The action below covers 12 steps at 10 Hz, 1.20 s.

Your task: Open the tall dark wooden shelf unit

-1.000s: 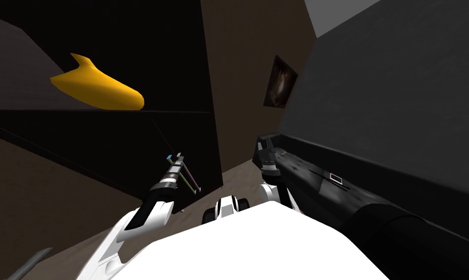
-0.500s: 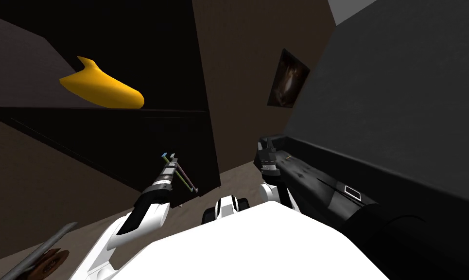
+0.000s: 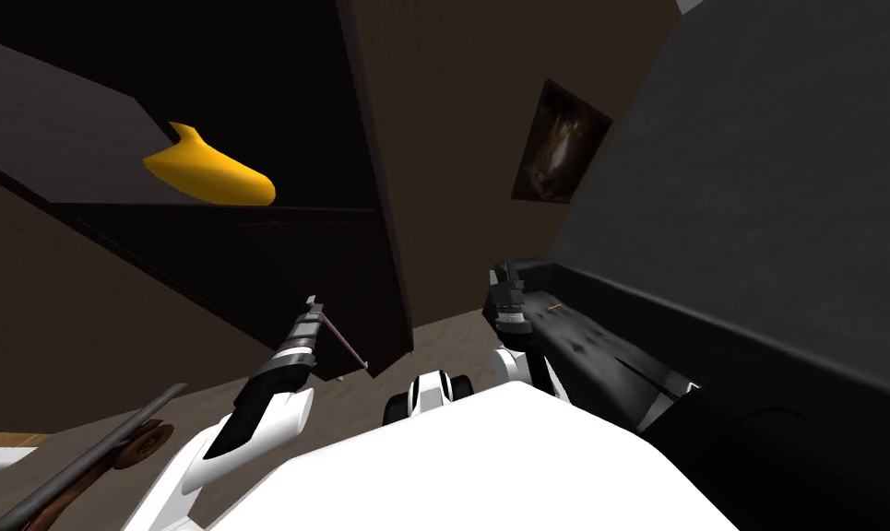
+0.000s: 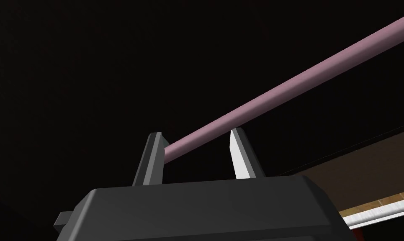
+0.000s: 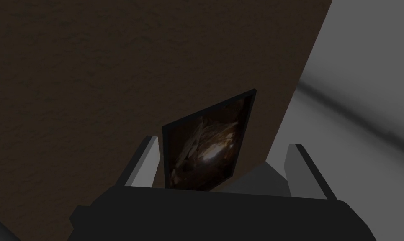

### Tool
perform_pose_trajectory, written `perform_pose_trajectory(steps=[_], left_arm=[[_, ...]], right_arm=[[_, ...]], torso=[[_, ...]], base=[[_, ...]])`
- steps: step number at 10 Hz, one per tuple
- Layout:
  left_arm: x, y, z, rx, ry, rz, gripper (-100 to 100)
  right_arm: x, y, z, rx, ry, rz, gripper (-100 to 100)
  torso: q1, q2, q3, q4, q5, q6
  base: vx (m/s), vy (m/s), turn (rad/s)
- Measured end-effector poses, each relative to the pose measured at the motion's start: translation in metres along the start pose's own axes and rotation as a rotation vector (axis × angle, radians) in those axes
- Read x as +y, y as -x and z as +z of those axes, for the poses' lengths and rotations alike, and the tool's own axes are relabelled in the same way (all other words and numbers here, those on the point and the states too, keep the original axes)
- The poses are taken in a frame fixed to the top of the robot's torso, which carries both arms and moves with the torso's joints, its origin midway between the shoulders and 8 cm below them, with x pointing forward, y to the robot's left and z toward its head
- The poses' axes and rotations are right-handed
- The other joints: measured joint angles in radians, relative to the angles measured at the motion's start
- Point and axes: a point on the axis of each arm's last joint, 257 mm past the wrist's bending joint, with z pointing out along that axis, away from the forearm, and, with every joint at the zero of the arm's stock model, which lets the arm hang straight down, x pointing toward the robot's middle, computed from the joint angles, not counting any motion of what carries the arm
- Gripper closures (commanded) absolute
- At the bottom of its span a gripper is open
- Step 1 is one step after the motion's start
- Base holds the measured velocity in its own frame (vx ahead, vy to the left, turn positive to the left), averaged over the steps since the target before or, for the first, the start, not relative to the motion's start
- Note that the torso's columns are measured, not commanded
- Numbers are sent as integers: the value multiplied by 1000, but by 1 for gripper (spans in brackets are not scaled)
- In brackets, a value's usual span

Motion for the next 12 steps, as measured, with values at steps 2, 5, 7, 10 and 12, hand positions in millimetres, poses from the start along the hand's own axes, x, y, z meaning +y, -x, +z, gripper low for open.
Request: perform_pose_trajectory(steps=[2,5,7,10,12], left_arm=[[8,4,-2,-15,22,4,100],[20,30,-11,-82,60,7,100],[28,44,-16,-120,79,7,100],[37,65,-24,-176,110,8,100],[46,70,-26,-184,131,10,100]], right_arm=[[0,0,0,0,0,0,0],[0,0,0,0,0,0,0],[0,0,0,0,0,0,0],[0,0,0,0,0,0,0],[0,0,0,0,0,0,0]], torso=[[1,-5,-3,-3,1,-4],[-2,-2,-1,-2,-1,2],[-2,-1,-1,-2,-1,2],[-6,0,0,-1,-3,1],[0,-4,-3,-2,-2,-6]], base=[[42,-227,240],[62,-256,206],[39,-209,166],[32,-190,154],[101,-236,312]])
